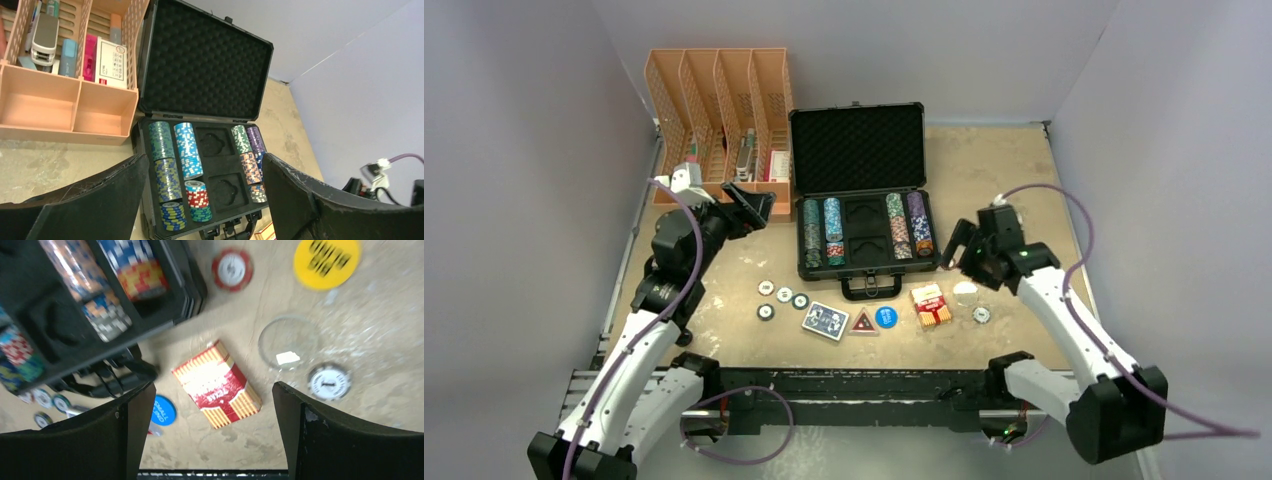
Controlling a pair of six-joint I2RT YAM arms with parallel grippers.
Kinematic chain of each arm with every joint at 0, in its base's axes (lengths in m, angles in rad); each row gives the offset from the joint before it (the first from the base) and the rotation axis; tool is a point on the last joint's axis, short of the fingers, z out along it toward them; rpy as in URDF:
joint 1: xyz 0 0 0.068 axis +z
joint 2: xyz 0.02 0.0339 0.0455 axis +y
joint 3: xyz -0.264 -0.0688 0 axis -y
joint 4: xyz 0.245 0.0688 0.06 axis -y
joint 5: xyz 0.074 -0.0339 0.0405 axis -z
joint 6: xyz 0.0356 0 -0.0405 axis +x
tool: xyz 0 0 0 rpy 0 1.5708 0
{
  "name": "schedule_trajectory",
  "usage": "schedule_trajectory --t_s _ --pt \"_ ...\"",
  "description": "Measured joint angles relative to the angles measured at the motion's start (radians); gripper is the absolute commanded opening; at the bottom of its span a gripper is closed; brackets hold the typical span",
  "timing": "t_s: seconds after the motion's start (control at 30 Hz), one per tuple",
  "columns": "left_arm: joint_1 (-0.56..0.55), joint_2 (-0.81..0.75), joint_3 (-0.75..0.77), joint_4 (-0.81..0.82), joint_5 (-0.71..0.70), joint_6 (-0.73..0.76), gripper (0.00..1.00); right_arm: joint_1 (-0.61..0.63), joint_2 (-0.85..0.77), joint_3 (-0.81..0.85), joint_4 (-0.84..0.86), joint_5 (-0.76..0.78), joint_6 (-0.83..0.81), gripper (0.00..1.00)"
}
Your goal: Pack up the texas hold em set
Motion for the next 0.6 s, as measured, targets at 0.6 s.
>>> schedule_trajectory --t_s 0.6 --pt "0.000 0.014 -0.005 0.001 -0.046 -0.006 0.84 0.286 0.289 -0.149 0.176 0.017 0.128 0.99"
